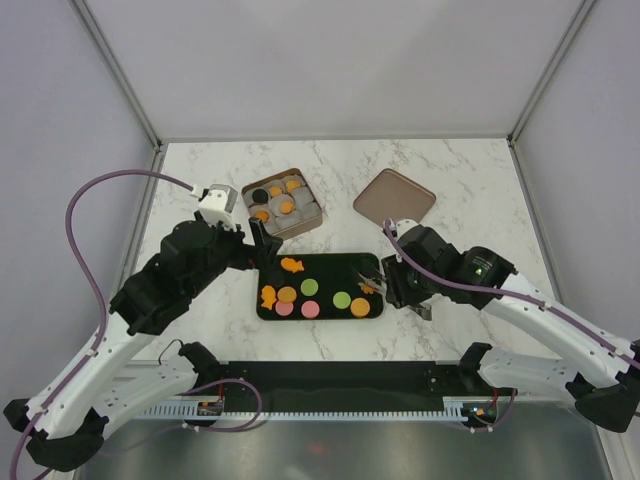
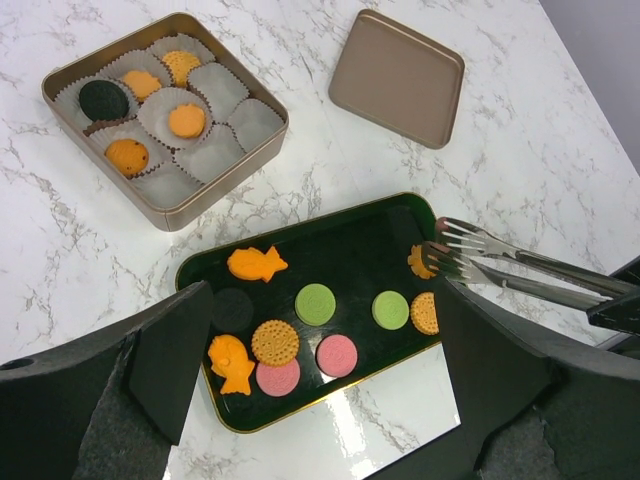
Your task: Pack the cookies
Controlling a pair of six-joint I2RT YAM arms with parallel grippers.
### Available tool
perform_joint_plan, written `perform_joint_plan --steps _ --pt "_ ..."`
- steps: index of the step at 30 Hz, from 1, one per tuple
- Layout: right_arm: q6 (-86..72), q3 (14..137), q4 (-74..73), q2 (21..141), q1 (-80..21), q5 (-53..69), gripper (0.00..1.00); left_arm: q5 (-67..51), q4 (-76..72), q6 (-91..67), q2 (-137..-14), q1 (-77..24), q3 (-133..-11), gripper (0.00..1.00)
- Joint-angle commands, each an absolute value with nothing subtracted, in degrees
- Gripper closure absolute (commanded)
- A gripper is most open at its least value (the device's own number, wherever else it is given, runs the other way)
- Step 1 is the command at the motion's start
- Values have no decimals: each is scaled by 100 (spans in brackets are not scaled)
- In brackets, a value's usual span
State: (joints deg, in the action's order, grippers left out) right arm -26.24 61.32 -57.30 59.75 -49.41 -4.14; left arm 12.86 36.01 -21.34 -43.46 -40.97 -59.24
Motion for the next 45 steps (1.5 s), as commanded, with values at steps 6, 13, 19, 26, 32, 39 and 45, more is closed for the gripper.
perform_joint_plan --steps 6,13,19,26,32,39,45 --pt "-2584 6161 -6504 5950 -5019 -96 48 1204 3375 -1934 -4263 -4104 -5871 0" --pt "-2496 6187 -6495 6099 -5045 -44 45 1230 3366 -1872 -4254 -4104 -5854 0" --pt "-2470 6161 -6460 6231 -5133 -9 45 1266 3375 -1837 -4201 -4104 -5801 0" --pt "-2505 6126 -6381 6354 -5256 -17 45 1266 3384 -1837 -4201 -4104 -5739 0" --pt "-2522 6056 -6372 6398 -5326 -9 45 1283 3375 -1819 -4175 -4104 -5730 0" --pt "-2496 5994 -6372 6477 -5396 -9 44 1283 3384 -1828 -4175 -4104 -5695 0" --pt "-2479 5941 -6275 6565 -5414 -9 44 1292 3384 -1837 -4192 -4104 -5678 0"
